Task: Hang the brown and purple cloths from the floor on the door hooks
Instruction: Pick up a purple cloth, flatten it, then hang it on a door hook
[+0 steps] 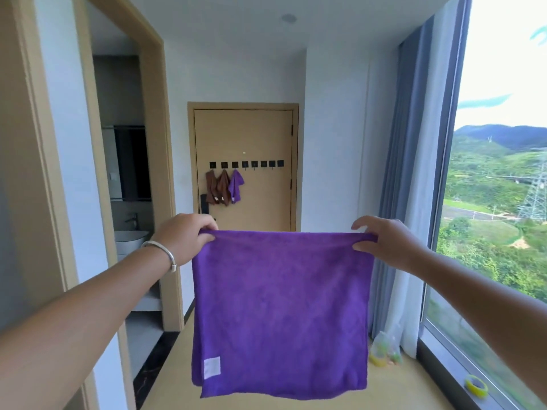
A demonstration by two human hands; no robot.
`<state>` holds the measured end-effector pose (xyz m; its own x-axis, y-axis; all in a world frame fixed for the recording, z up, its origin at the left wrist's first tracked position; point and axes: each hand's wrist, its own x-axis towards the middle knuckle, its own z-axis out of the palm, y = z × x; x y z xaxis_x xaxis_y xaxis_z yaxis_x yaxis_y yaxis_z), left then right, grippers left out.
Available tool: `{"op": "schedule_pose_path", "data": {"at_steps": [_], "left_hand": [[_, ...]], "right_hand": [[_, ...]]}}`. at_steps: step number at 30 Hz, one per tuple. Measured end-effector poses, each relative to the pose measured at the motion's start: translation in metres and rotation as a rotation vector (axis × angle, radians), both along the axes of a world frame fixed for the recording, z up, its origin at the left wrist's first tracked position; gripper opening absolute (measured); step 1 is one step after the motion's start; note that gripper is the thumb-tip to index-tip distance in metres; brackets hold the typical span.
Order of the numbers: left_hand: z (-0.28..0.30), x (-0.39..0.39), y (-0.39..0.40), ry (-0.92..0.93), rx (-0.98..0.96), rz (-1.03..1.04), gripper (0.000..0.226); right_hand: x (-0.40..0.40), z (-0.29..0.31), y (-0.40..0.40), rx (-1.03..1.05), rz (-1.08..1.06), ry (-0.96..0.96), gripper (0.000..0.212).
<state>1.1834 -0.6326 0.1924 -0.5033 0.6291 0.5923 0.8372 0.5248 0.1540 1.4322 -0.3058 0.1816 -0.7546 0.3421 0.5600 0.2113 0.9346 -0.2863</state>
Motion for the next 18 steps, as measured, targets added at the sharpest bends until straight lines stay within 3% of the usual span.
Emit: {"op": "schedule_pose_path", "data": {"at_steps": [7,12,18], "left_hand": [[-0.004,-0.06,0.008,-0.026,0.16,-0.013,0.011],[-0.014,-0.116,0.031,-0.09,0.161,0.0,0.013],[-0.016,-0.193,0.084,-0.093,0.099,0.019,0.016]], "right_hand": [[-0.069,0.008,0.008,0.066,-0.002,-0.019,0.014],[-0.135,0.006,0.038,0.074,0.02,-0.031,0.005],[-0.228,0.011,0.104,0.021,0.136,-0.021,0.019]]}}
